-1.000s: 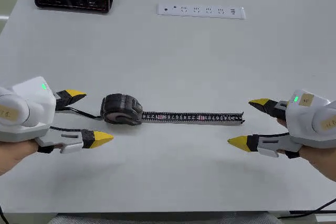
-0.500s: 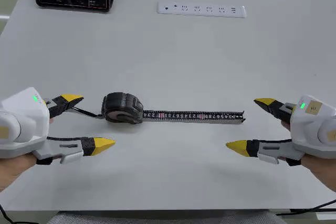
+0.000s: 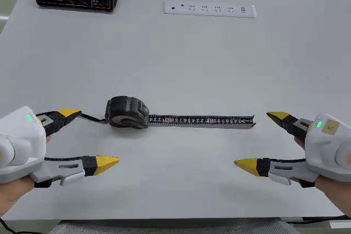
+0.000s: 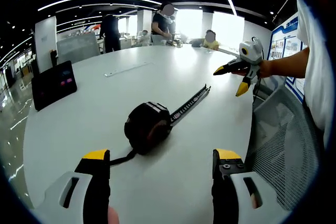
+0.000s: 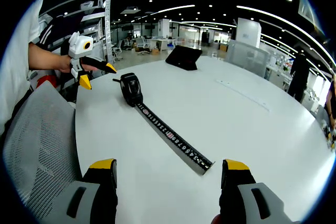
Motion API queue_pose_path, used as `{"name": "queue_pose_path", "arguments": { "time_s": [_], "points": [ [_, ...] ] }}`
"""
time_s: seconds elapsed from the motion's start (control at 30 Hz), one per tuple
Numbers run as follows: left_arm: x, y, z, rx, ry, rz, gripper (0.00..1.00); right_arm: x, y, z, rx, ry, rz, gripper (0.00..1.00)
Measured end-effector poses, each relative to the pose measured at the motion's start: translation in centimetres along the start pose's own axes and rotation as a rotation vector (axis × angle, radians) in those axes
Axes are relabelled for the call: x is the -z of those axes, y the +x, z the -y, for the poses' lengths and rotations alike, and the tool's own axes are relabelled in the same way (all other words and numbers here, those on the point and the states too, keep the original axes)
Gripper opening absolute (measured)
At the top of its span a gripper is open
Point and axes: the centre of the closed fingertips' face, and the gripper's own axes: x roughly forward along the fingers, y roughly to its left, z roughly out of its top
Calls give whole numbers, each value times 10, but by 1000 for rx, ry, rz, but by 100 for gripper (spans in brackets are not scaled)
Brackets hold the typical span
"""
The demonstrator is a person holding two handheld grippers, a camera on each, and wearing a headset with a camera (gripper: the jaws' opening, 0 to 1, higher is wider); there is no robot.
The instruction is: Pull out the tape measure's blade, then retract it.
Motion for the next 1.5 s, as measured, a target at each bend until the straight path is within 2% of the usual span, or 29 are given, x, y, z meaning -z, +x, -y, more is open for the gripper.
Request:
{"name": "queue_pose_path", "arguments": {
  "time_s": [0.07, 0.43, 0.63, 1.17, 1.5],
  "points": [
    [3, 0, 1, 1, -23, 4, 78, 2, 0, -1, 2, 2, 0, 82],
    [18, -6, 7, -14, -48, -6, 79, 8, -5, -8, 15, 23, 9, 86],
    [21, -8, 9, -21, -58, -7, 80, 14, -7, -10, 30, 31, 8, 87],
    [28, -9, 17, -17, -69, -17, 80, 24, -9, -17, 33, 48, -4, 89],
    [27, -10, 16, -19, -68, -16, 79, 24, -10, -16, 35, 49, -4, 89]
  ]
}}
